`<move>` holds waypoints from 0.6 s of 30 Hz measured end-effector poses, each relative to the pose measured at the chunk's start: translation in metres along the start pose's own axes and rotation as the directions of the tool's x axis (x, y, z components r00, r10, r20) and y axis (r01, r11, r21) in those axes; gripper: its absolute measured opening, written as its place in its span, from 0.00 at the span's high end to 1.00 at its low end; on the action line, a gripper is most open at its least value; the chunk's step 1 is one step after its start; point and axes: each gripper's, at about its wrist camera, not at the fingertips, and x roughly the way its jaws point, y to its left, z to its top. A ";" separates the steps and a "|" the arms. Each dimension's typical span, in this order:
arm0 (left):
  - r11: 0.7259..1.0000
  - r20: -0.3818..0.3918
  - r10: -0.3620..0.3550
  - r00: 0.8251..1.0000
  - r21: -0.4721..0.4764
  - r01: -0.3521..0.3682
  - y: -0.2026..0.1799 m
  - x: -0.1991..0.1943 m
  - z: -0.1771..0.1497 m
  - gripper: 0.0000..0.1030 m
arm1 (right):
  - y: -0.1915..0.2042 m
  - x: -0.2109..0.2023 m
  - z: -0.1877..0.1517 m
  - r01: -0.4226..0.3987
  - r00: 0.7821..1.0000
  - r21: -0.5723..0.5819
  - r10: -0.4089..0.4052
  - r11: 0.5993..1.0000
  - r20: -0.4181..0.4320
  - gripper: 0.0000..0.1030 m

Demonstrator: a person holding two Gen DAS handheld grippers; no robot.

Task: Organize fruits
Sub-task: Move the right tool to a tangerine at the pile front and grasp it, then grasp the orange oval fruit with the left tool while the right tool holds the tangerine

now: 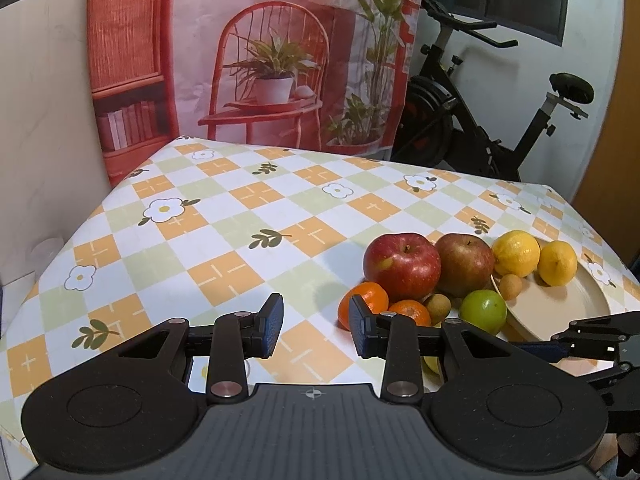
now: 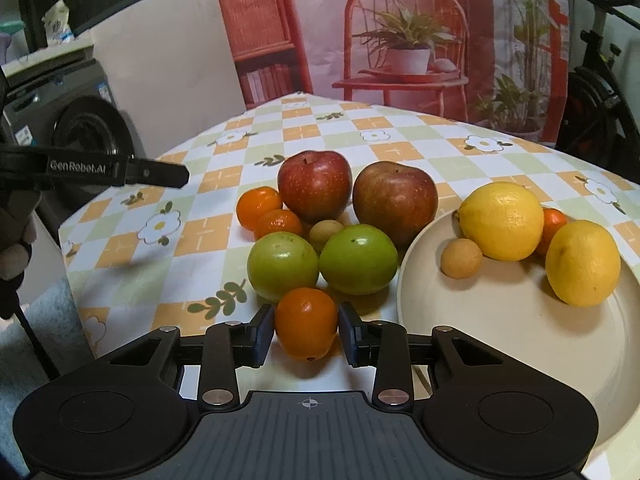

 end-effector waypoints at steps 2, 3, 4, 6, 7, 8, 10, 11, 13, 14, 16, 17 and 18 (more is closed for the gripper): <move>1.000 -0.002 -0.002 1.000 0.002 0.002 0.000 -0.001 0.000 0.63 | -0.002 -0.006 -0.001 -0.004 1.000 0.022 0.003 1.000 0.025 0.69; 1.000 -0.003 -0.003 1.000 0.003 0.003 -0.001 0.000 0.000 0.63 | -0.003 -0.010 0.000 -0.002 0.999 0.028 0.001 1.000 0.040 0.69; 1.000 -0.003 -0.004 1.000 0.004 0.004 -0.002 -0.001 0.000 0.63 | -0.005 -0.015 0.000 0.000 0.998 0.036 -0.002 0.999 0.057 0.69; 1.000 -0.004 -0.008 1.000 0.008 0.008 -0.003 0.000 0.001 0.63 | -0.009 -0.023 0.002 0.008 0.996 0.050 -0.013 0.999 0.090 0.69; 1.000 -0.006 -0.010 1.000 0.011 0.010 -0.004 0.000 0.001 0.63 | -0.012 -0.028 0.003 0.016 0.994 0.058 -0.022 0.998 0.108 0.69; 1.000 -0.007 -0.014 1.000 0.016 0.014 -0.005 0.001 0.002 0.63 | -0.016 -0.032 0.004 0.024 0.992 0.067 -0.032 0.997 0.124 0.69; 0.999 -0.014 -0.026 1.000 0.028 0.026 -0.008 0.003 0.003 0.63 | -0.024 -0.040 0.005 0.047 0.987 0.089 -0.060 0.995 0.151 0.69; 0.999 -0.022 -0.037 0.999 0.034 0.038 -0.009 0.005 0.003 0.63 | -0.028 -0.044 0.005 0.060 0.984 0.103 -0.076 0.993 0.162 0.69; 0.998 -0.034 -0.055 0.998 0.041 0.057 -0.010 0.010 0.005 0.63 | -0.037 -0.049 0.004 0.083 0.979 0.126 -0.105 0.989 0.176 0.69; 0.997 -0.039 -0.060 0.997 0.042 0.062 -0.011 0.013 0.007 0.62 | -0.040 -0.051 0.003 0.094 0.976 0.135 -0.118 0.986 0.181 0.69; 0.997 -0.063 -0.070 0.996 0.029 0.072 -0.010 0.023 0.010 0.62 | -0.047 -0.055 0.000 0.112 0.972 0.153 -0.140 0.982 0.188 0.69; 0.997 -0.074 -0.077 0.994 0.017 0.078 -0.008 0.028 0.011 0.62 | -0.050 -0.056 -0.001 0.118 0.971 0.161 -0.148 0.980 0.190 0.69; 0.996 -0.086 -0.083 0.993 0.005 0.084 -0.007 0.032 0.012 0.62 | -0.052 -0.057 -0.003 0.125 0.969 0.167 -0.157 0.978 0.191 0.69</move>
